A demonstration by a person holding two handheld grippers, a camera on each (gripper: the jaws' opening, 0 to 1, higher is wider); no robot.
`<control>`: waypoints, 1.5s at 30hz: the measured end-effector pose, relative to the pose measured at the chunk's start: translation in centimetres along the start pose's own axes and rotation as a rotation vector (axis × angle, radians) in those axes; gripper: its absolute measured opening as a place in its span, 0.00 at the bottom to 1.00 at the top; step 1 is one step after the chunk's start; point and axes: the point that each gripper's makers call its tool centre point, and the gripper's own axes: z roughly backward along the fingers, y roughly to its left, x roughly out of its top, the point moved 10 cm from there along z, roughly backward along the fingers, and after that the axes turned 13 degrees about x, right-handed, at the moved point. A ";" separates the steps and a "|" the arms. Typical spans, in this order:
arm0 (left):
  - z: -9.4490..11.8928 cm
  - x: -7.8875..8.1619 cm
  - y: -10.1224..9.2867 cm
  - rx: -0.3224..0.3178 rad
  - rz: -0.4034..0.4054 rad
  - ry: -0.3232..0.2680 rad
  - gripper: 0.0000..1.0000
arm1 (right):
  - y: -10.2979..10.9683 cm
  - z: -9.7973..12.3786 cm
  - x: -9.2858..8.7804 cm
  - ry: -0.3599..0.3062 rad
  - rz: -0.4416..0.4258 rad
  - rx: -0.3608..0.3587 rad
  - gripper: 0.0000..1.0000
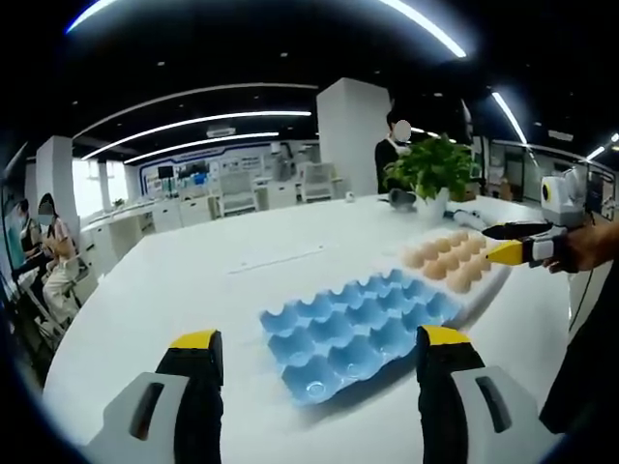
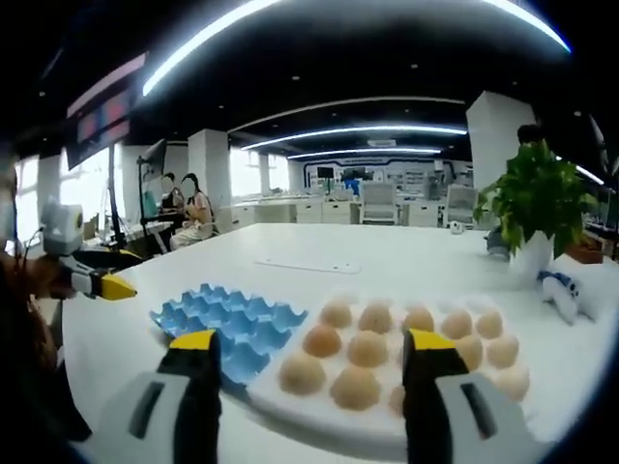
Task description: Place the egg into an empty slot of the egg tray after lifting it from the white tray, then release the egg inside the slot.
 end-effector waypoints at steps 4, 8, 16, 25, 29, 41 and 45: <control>0.0 0.2 0.1 0.001 -0.001 -0.006 0.83 | -0.1 0.0 0.0 -0.001 -0.003 -0.003 0.78; 0.0 0.2 0.1 0.002 -0.003 -0.005 0.83 | 0.0 -0.1 -0.1 0.009 -0.013 0.008 0.78; 0.1 0.2 0.3 0.004 0.001 -0.008 0.83 | 0.3 -0.5 -0.3 0.043 -0.023 -0.006 0.70; 0.2 0.1 0.5 0.007 0.002 -0.009 0.83 | 0.7 -1.2 -0.4 0.069 -0.034 -0.015 0.58; 0.2 0.0 0.6 0.007 0.002 -0.006 0.83 | 0.8 -1.8 -0.8 0.116 -0.051 -0.020 0.58; 0.4 -0.1 1.0 0.018 0.006 -0.006 0.82 | 1.2 -2.7 -0.8 0.119 -0.066 0.009 0.52; 0.5 -0.2 0.9 0.018 0.009 -0.005 0.82 | 1.1 -2.6 -1.1 0.134 -0.074 0.005 0.52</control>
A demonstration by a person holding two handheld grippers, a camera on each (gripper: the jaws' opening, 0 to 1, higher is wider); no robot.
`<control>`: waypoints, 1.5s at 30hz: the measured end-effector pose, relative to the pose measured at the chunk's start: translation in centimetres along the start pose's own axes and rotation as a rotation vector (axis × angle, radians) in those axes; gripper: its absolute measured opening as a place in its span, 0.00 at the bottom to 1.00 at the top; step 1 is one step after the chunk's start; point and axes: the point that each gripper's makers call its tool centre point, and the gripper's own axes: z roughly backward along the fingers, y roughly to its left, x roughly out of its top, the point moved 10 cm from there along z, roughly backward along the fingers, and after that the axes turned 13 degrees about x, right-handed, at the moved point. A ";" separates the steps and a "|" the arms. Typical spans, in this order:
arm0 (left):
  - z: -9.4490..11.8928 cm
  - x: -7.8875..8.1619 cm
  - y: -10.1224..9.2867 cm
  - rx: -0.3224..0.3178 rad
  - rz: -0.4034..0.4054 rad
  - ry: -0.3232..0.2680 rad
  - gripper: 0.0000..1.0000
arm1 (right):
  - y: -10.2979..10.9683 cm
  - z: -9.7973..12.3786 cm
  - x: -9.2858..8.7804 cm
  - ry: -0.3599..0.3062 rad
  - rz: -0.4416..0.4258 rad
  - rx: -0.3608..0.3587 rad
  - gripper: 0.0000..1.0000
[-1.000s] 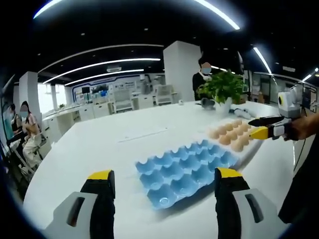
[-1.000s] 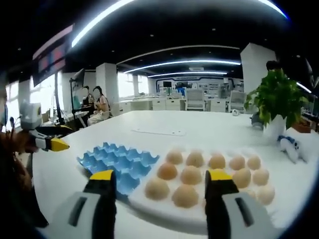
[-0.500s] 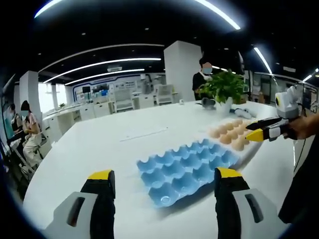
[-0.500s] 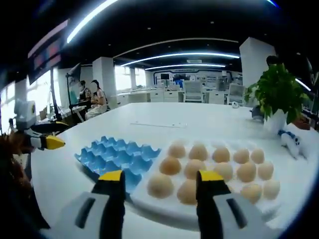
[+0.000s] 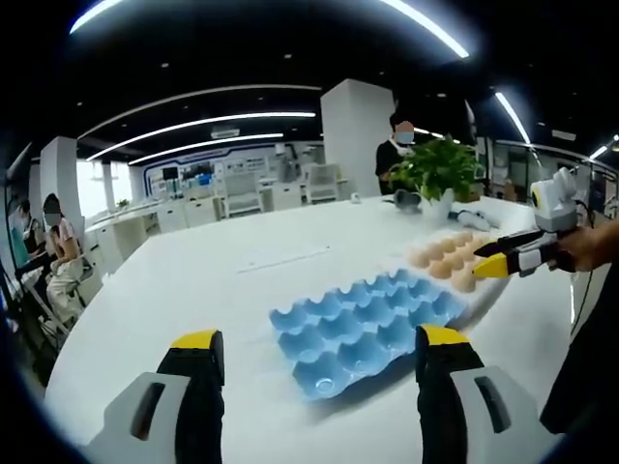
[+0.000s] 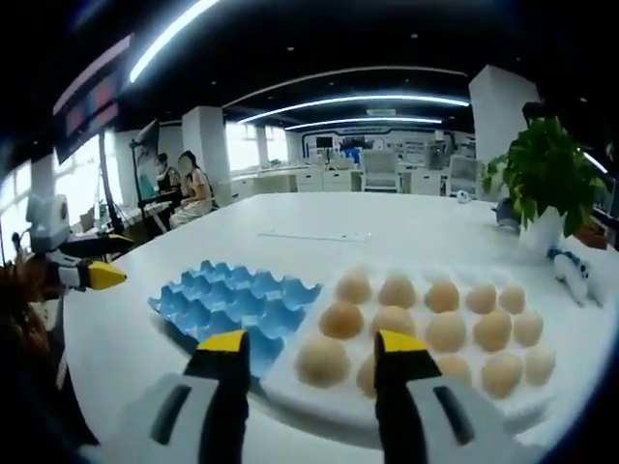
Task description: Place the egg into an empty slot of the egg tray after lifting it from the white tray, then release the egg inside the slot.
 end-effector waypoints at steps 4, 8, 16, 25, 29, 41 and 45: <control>0.0 0.0 0.0 -0.002 0.000 0.000 0.82 | -0.1 0.0 0.0 0.006 -0.010 -0.006 0.47; -0.1 -0.1 -0.1 -0.003 -0.001 0.001 0.82 | -0.3 -0.5 -0.1 0.029 -0.027 -0.018 0.43; -0.2 -0.1 -0.1 -0.005 0.002 0.001 0.82 | -0.8 -1.7 -0.4 0.086 -0.023 -0.027 0.37; -0.2 -0.3 0.0 -0.004 0.007 0.005 0.82 | -0.8 -2.5 -1.1 0.153 0.035 -0.018 0.28; -0.2 -0.3 0.2 -0.003 0.006 0.006 0.81 | -1.1 -2.6 -1.0 0.202 0.090 -0.020 0.26; -0.6 -0.6 0.0 -0.026 -0.004 0.021 0.82 | -0.9 -3.1 -0.7 0.281 0.159 -0.003 0.25; -0.7 -0.5 0.0 -0.028 -0.004 0.015 0.82 | -0.9 -3.1 -0.7 0.275 0.141 -0.003 0.24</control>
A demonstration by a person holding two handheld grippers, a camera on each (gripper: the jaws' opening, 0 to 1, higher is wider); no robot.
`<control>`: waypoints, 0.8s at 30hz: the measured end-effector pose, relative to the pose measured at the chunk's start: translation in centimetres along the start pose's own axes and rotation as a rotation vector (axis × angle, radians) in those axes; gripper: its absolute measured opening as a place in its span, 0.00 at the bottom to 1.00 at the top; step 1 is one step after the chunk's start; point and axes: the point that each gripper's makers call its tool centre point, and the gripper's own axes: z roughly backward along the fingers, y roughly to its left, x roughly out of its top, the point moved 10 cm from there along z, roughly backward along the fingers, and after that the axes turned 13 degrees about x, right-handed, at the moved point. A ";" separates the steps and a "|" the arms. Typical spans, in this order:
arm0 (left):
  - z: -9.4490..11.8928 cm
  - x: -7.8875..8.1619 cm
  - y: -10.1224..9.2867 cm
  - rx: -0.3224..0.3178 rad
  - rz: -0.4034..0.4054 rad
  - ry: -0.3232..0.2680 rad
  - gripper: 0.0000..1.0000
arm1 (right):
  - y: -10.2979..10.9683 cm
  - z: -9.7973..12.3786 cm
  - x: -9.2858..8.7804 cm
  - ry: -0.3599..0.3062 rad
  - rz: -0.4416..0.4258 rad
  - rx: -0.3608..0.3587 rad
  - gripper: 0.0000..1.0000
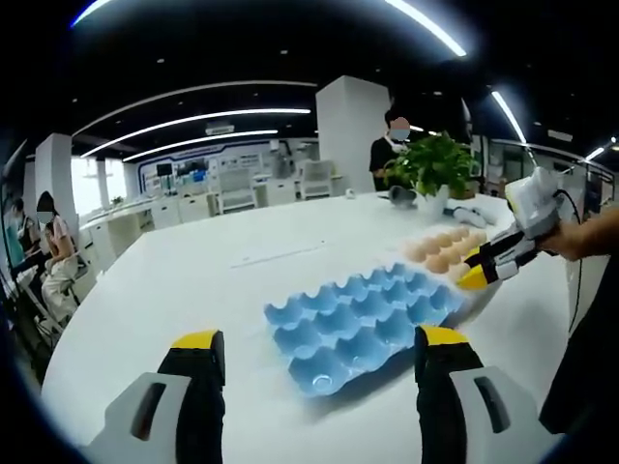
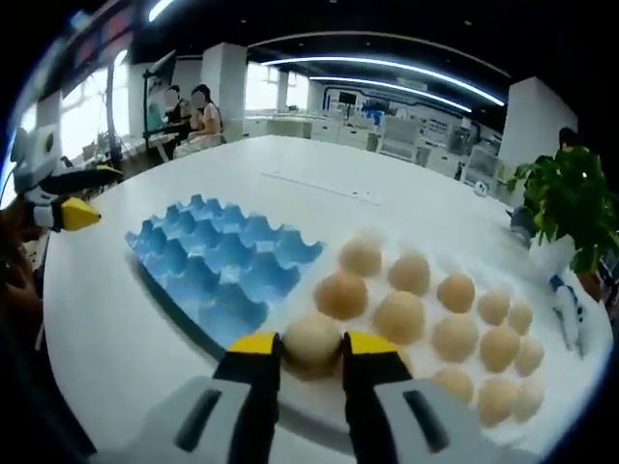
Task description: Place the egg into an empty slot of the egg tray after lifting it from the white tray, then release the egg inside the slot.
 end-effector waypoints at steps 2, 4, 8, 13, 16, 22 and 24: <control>0.0 0.0 0.1 0.003 0.001 -0.001 0.82 | -0.1 0.0 0.0 -0.003 -0.005 0.003 0.24; 0.0 0.0 0.2 0.007 0.002 -0.003 0.81 | -0.1 0.1 0.0 -0.002 -0.008 0.005 0.24; 0.2 0.1 0.3 0.014 0.000 -0.006 0.81 | -0.1 0.2 0.0 -0.007 -0.019 0.003 0.24; 0.3 0.0 0.4 0.017 0.000 -0.005 0.81 | 0.0 0.8 0.3 -0.027 -0.005 -0.005 0.24; 0.4 0.0 0.4 0.019 0.002 -0.006 0.81 | -0.2 0.9 0.5 -0.035 -0.023 -0.004 0.24; 0.4 -0.1 0.2 0.012 0.001 -0.006 0.81 | -0.3 1.2 0.9 -0.041 -0.018 -0.003 0.24; 0.4 -0.1 0.2 0.012 -0.003 -0.008 0.81 | -0.4 1.4 1.0 -0.047 -0.027 -0.002 0.24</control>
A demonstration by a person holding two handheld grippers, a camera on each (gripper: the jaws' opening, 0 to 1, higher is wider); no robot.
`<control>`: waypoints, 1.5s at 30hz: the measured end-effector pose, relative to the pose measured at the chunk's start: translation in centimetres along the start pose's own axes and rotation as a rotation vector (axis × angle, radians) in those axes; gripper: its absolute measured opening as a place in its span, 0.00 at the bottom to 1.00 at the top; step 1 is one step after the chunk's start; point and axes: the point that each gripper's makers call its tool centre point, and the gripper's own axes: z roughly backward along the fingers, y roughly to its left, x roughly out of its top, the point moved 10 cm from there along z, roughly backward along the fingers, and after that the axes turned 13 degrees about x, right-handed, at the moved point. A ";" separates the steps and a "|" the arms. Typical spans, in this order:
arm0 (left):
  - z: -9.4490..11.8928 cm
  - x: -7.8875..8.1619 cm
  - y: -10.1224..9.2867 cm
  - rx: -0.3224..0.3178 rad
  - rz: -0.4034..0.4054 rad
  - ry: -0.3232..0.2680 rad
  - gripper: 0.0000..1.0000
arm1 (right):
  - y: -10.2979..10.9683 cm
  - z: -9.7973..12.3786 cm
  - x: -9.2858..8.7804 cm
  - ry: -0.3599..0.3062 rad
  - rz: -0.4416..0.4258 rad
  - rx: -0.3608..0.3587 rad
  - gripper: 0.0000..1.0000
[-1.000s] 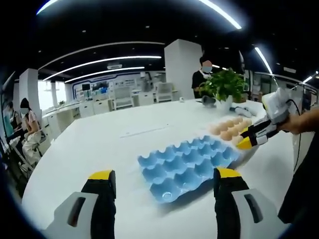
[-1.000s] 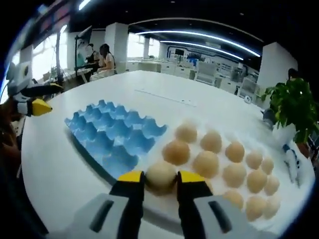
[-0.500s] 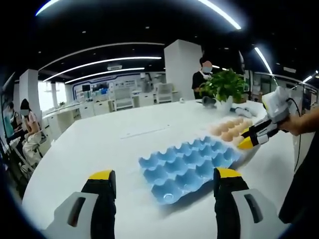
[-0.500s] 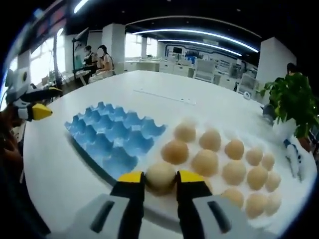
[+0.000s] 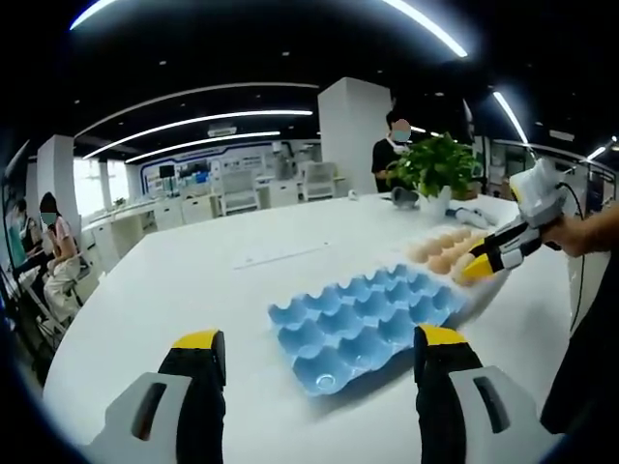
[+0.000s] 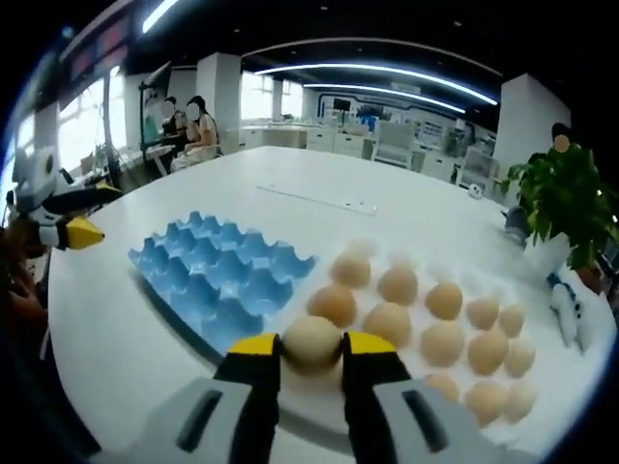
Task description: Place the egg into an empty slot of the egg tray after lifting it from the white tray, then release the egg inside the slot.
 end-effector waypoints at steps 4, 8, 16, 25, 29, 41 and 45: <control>-0.1 -0.1 0.1 0.003 0.000 0.001 0.81 | -0.2 0.1 0.1 0.001 0.007 -0.003 0.24; -0.1 -0.1 0.0 0.000 -0.004 0.001 0.81 | -0.3 0.2 0.3 -0.007 0.011 -0.006 0.24; -0.1 -0.2 0.0 0.000 -0.011 0.003 0.81 | 0.1 0.1 0.9 -0.017 0.017 0.015 0.24; -0.2 -0.5 0.1 -0.001 -0.008 0.008 0.81 | 0.5 -0.2 1.1 -0.017 0.028 0.032 0.24; -0.1 -0.6 0.1 -0.004 -0.010 0.009 0.81 | 0.3 0.0 1.0 -0.020 0.016 0.028 0.24; -0.1 -1.0 0.5 -0.012 -0.013 0.014 0.81 | 1.8 -0.6 2.5 -0.038 0.036 0.058 0.24; -0.1 -1.0 0.6 -0.017 -0.017 0.013 0.81 | 2.5 -1.1 3.1 -0.046 0.055 0.081 0.24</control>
